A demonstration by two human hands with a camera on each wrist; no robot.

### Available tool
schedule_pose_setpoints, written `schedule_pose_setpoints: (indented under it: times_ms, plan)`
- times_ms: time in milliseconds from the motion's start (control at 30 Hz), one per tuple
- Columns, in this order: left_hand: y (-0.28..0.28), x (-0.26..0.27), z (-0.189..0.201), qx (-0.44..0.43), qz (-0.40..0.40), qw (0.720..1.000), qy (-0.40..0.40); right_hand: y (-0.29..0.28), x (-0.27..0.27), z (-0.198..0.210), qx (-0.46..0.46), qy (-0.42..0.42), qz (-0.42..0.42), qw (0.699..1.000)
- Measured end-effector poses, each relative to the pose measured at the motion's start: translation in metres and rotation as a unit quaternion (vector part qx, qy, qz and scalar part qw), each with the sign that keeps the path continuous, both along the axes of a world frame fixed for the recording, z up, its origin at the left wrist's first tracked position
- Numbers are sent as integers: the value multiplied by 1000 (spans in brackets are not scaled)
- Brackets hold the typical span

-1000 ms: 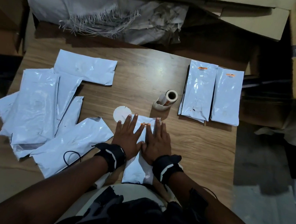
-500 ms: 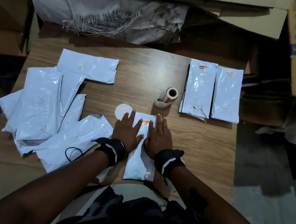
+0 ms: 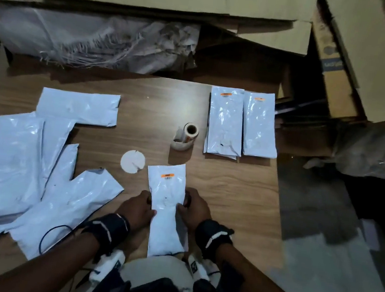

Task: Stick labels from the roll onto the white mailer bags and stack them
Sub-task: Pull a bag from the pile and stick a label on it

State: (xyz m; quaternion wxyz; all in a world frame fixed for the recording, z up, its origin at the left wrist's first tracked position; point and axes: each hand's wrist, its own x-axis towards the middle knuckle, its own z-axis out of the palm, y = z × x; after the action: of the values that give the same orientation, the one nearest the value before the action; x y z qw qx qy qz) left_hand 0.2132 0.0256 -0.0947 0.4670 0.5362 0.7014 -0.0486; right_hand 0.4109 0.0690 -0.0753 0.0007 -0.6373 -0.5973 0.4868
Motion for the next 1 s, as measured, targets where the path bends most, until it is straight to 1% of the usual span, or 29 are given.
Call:
schedule_pose_setpoints:
  times_ms: [133, 233, 333, 400, 500, 600, 667, 733, 800, 900, 1000]
  plan:
    - [5, 20, 8, 42, -25, 999, -7, -2, 26, 4, 10, 28, -64, 997]
    - [15, 42, 19, 78, -49, 995, -28, -3, 53, 8, 33, 62, -128, 989]
    - [32, 67, 27, 110, -60, 991, -49, 3, 82, 10, 56, 88, -180, 978]
    - [49, 84, 33, 130, -66, 988, -56, 14, 97, 11, 87, 90, -195, 973]
    - [79, 104, 43, 158, -64, 983, -64, 46, 111, 15, 119, 97, -204, 967]
    - [114, 119, 51, 196, -23, 975, -107, 90, 118, 27, 149, 123, -203, 960]
    - [138, 127, 53, 225, -6, 968, -114, 122, 118, 37, 173, 124, -186, 959]
    - [166, 136, 57, 247, 4, 965, -84, 159, 116, 46, 184, 118, -172, 961]
    - [193, 143, 61, 254, 13, 967, -35, 197, 111, 52, 189, 91, -161, 964]
    - [227, 147, 68, 223, 26, 974, 8, 240, 102, 57, 176, 44, -138, 974]
    - [250, 148, 72, 188, 19, 981, 37, 266, 97, 62, 159, 21, -122, 979]
